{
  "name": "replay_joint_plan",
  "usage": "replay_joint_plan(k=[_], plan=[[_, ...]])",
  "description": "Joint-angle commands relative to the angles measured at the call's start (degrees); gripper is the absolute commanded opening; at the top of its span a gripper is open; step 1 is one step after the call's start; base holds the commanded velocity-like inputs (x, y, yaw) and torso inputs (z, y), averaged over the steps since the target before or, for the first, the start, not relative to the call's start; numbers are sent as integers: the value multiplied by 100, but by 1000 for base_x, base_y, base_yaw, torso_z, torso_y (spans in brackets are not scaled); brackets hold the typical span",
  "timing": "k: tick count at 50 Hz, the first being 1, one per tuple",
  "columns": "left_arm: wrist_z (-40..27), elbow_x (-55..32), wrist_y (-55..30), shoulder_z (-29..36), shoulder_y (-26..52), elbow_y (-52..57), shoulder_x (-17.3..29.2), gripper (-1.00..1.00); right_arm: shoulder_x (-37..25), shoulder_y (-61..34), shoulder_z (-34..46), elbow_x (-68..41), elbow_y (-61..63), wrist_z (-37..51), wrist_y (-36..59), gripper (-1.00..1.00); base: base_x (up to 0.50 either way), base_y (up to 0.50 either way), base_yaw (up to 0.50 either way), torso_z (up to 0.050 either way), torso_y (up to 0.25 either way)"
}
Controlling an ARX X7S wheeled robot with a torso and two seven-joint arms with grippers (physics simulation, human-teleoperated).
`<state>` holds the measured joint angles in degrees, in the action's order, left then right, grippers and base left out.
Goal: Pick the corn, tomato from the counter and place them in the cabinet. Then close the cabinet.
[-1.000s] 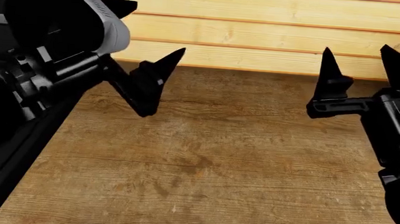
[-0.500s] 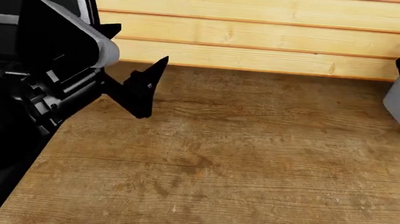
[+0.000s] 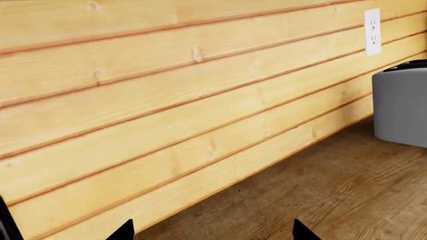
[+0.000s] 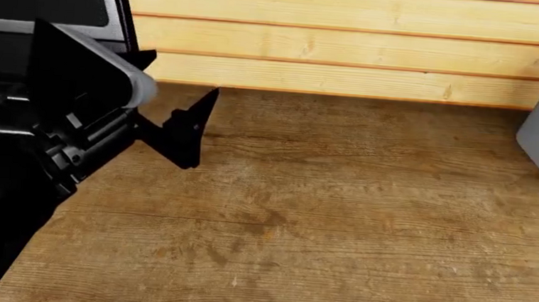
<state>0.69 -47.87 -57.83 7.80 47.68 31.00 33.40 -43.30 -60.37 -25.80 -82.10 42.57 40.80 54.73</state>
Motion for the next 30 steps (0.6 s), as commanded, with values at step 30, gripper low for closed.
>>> replay_joint_plan(k=[30], plan=[[17,221,283,208,-197,-50,40,100,1267,-1533,95,-1071,-1282,963,-1135,100,0,0,0,0,0]])
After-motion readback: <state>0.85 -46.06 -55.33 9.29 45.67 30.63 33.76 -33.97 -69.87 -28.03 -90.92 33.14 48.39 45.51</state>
